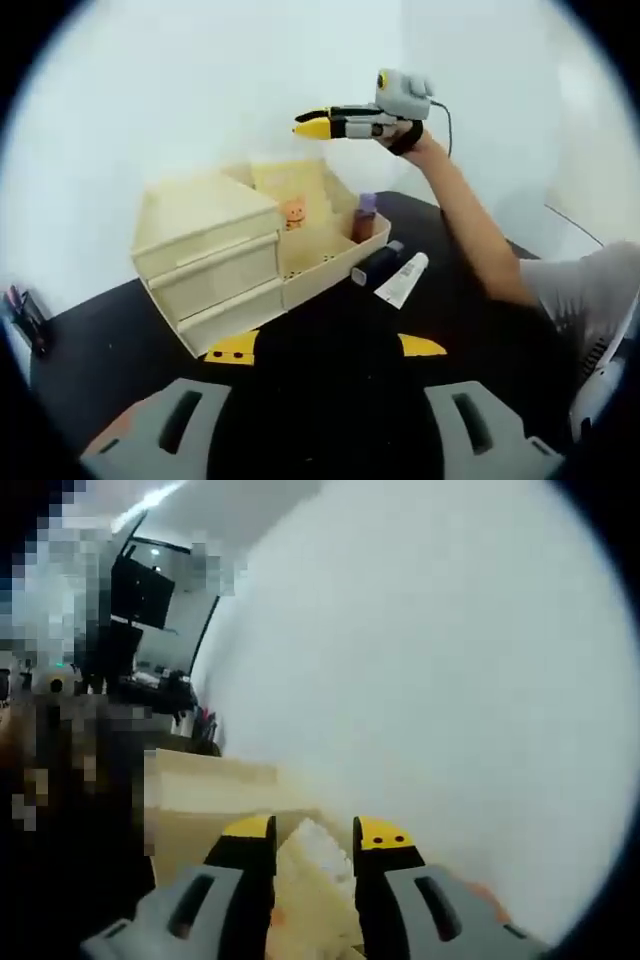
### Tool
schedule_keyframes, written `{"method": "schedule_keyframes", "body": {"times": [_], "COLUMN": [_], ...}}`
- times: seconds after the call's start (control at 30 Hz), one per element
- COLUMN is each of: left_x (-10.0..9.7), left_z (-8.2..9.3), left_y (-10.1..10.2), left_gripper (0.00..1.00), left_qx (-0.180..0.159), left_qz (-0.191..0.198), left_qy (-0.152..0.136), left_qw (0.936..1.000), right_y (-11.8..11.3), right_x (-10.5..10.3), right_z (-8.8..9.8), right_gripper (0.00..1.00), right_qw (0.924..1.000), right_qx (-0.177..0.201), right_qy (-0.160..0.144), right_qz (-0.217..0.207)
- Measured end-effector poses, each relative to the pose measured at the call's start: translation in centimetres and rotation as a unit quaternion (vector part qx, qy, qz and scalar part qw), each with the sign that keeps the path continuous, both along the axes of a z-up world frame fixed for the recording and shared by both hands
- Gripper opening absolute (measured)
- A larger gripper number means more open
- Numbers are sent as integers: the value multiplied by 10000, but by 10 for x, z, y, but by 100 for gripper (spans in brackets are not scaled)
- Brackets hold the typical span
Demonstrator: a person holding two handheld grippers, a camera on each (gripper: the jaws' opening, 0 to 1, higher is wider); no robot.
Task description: Open the drawer, pick up the cosmetic bottles from the table one by one, place them into the drawer, release the gripper, close the drawer, and move the gripper away
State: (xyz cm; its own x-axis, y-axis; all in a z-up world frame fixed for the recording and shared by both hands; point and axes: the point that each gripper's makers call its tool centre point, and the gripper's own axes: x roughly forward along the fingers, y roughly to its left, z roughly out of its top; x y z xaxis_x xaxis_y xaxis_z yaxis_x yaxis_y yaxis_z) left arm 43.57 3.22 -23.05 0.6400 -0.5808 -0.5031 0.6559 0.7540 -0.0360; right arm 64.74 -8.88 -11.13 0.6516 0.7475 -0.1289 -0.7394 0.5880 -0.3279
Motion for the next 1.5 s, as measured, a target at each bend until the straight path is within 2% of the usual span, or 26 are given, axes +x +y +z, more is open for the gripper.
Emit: {"method": "schedule_keyframes", "body": {"times": [0.03, 0.1, 0.13, 0.2, 0.23, 0.37, 0.4, 0.43, 0.47, 0.53, 0.57, 0.63, 0.73, 0.83, 0.87, 0.97, 1.07, 1.2, 1.23, 1.37, 1.5], "left_x": [1, 4, 4, 4, 4, 5, 5, 5, 5, 5, 6, 7, 5, 6, 6, 6, 7, 7, 7, 7, 7], "left_z": [-1, -6, -10, -17, -18, -17, -16, -16, -16, -16, -15, -11, -4, -2, -2, -7, -8, -8, -8, -11, -10], "left_y": [-2, -5, -6, -5, -6, -6, -7, -7, -6, -4, -3, -2, -3, -4, -5, -6, -5, -2, -2, -4, 0], "left_gripper": [47, 47, 47, 46, 46, 45, 45, 45, 45, 45, 45, 42, 42, 42, 42, 41, 41, 40, 40, 40, 39], "left_qx": [-59, -88, -45, 238, 341, 325, 284, 272, 280, 310, 335, 384, 391, 334, 337, 437, 479, 477, 465, 487, 528], "left_qz": [-7, -24, -24, -57, -81, -102, -99, -99, -100, -63, -40, 7, -14, -26, -27, -54, -61, -38, -33, -68, -69], "left_qy": [23, 70, 111, 77, 26, 43, 59, 68, 65, 61, 17, -79, -177, -207, -207, -196, -199, -199, -195, -172, -185], "left_qw": [10000, 9999, 9999, 9997, 9994, 9994, 9995, 9996, 9995, 9995, 9994, 9992, 9991, 9992, 9992, 9988, 9986, 9987, 9987, 9986, 9984], "right_y": [-2, -8, -9, -14, -15, -28, -33, -38, -41, -44, -44, -42, -46, -57, -55, -37, -36, -34, -33, -23, -15], "right_x": [-1, -6, -8, -9, -6, 2, 9, 13, 19, 29, 42, 46, 41, 42, 40, 29, 36, 36, 37, 39, 38], "right_z": [5, 4, 7, 2, 2, -17, -19, -29, -33, -45, -43, -55, -65, -71, -72, -82, -90, -87, -86, -88, -85], "right_gripper": [26, 26, 26, 26, 26, 26, 26, 26, 26, 26, 27, 30, 30, 24, 20, 16, 15, 13, 12, 10, 9], "right_qw": [9999, 9997, 9996, 9981, 9985, 9940, 9944, 9911, 9917, 9847, 9844, 9701, 9680, 9725, 9729, 9686, 9707, 9709, 9736, 9751, 9763], "right_qx": [2, 127, 180, 241, 225, 199, 112, 30, -50, 232, 612, 1188, 1065, 619, 611, 627, 384, 345, 309, 302, 335], "right_qy": [-117, 209, 204, 553, 505, 1005, 892, 1097, 983, 1386, 1250, 1841, 2075, 1898, 1915, 2304, 2196, 2201, 2083, 2024, 2024], "right_qz": [3, 42, 107, 83, 56, -390, -564, -750, -830, -1027, -1073, -1048, -928, -1199, -1143, -691, -898, -885, -875, -858, -685]}}
